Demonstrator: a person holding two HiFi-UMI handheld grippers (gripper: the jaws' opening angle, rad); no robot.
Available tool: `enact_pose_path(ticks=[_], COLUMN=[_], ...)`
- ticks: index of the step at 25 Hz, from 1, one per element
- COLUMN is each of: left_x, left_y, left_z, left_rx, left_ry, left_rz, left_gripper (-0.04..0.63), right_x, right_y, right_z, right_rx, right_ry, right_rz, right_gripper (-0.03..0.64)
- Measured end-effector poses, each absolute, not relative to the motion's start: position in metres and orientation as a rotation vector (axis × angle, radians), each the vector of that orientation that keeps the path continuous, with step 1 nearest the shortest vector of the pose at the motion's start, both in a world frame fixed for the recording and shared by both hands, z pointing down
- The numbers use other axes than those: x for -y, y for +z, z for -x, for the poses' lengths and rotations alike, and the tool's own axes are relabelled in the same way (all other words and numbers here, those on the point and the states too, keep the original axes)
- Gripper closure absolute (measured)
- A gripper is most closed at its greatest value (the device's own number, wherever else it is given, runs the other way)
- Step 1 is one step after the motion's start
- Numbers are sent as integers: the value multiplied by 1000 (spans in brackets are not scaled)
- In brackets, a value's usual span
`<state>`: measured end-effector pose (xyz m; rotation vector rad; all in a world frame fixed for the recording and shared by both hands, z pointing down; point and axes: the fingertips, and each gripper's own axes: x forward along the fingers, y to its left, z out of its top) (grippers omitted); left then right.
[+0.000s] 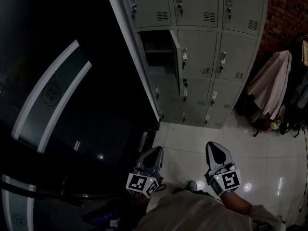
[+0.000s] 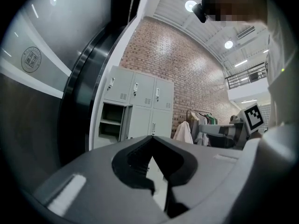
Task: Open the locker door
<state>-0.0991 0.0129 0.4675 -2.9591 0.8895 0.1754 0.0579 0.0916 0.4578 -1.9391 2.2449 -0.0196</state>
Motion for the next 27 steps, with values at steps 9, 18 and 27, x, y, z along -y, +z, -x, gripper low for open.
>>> enact_pose_path(ticks=[9,18,27], left_x=[-2,16,28], left_y=[472,474,470], left_z=[91,94,90], left_rx=[-862,-840,-842], left_ry=[138,119,118], left_rz=[2960,2965,2976], left_gripper=[581,581,581], right_x=[-82,-59,-52], right_y=[464,445,444], right_z=[-60,-58,-58], right_rx=[-2238,-2140,-2136], right_ry=[-37,119,137], right_rz=[1927,1840,1837], right_gripper=[617,617,617])
